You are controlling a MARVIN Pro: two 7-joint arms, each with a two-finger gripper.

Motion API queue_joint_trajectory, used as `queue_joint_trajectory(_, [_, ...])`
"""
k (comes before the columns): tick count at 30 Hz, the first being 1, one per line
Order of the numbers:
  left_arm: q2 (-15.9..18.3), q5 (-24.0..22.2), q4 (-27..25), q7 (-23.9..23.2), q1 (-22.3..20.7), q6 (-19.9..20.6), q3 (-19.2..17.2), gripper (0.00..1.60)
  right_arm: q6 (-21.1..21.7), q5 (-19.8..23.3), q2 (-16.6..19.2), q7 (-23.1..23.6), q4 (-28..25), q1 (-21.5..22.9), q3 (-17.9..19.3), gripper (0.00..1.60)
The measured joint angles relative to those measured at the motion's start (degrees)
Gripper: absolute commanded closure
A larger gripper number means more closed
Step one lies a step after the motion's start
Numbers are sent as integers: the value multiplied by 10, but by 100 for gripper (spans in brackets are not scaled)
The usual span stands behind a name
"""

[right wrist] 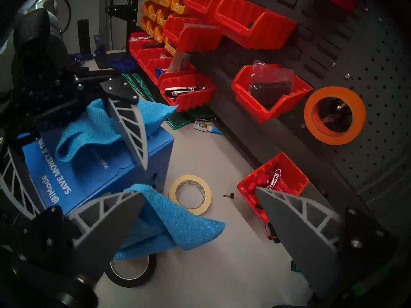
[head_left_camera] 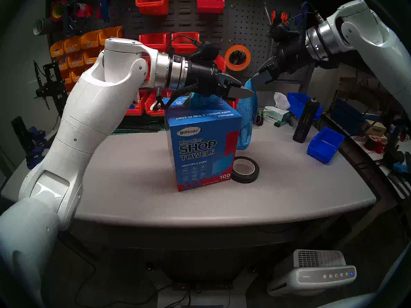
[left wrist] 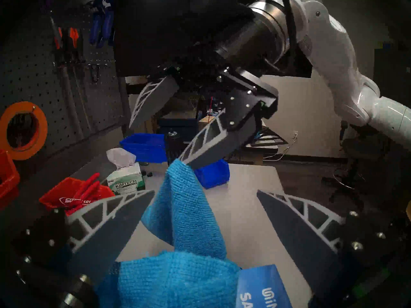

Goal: Take out a shop towel

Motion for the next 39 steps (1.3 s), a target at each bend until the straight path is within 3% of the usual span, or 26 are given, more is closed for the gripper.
queue_joint_trajectory(17, [-19, 23, -5, 35, 5, 3, 10, 0, 0, 30, 2, -8, -1, 42, -47, 0])
queue_joint_trajectory(19, [-19, 26, -6, 37, 6, 2, 12, 83, 0, 35, 2, -11, 0, 46, -51, 0])
queue_joint_trajectory(21, [-19, 30, -6, 40, 7, 1, 14, 122, 0, 40, 2, -15, 1, 50, -56, 0])
queue_joint_trajectory(22, [-20, 31, -6, 41, 7, 0, 15, 160, 0, 41, 2, -16, 1, 52, -58, 0])
queue_joint_trajectory(39, [-29, 55, -6, 60, 15, -15, 21, 160, 0, 78, 4, -38, 2, 88, -82, 0])
